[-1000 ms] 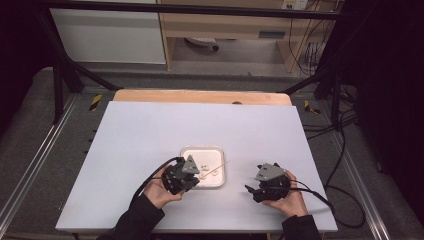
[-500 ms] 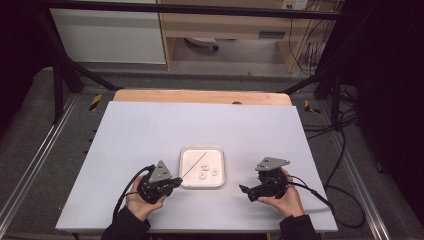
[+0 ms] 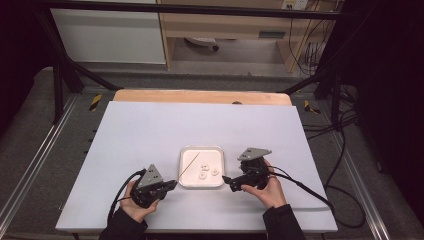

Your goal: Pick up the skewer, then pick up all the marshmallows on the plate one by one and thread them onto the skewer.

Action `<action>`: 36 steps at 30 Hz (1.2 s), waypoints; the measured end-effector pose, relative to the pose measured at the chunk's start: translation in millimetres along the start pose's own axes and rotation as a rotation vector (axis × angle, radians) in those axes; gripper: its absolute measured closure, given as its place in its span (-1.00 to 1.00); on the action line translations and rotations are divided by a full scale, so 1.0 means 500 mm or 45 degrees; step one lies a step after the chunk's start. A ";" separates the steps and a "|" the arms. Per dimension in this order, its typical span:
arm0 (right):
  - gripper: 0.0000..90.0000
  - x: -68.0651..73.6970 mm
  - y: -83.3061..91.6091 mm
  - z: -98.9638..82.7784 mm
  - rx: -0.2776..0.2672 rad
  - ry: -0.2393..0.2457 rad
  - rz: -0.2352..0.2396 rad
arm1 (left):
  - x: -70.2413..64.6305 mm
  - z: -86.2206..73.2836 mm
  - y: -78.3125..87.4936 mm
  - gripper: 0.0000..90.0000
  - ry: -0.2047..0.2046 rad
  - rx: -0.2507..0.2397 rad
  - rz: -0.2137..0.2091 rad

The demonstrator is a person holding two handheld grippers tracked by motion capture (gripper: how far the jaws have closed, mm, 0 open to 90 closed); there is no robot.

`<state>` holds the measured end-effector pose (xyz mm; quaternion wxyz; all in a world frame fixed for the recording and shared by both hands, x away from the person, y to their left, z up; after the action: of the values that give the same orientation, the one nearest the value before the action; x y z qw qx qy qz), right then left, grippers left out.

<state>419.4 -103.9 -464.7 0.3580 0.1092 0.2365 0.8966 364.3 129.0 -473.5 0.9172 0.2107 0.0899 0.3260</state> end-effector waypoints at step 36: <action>0.27 0.035 -0.122 -0.018 0.101 0.031 0.073 | -0.005 -0.002 -0.008 0.96 0.042 -0.033 -0.003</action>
<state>439.5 -56.0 -502.7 0.3244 0.1189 0.2729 0.8978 364.5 124.8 -476.1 0.9187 0.1932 0.1010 0.3294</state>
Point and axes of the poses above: each handheld gripper's, and its own axes: y roughly backward along the jaws, z roughly out of its top, x roughly to its left, the point moved 8 cm from there along -y, roughly forward along the jaws, and after that the axes turned 11 degrees about -x, right-handed, at the moved point
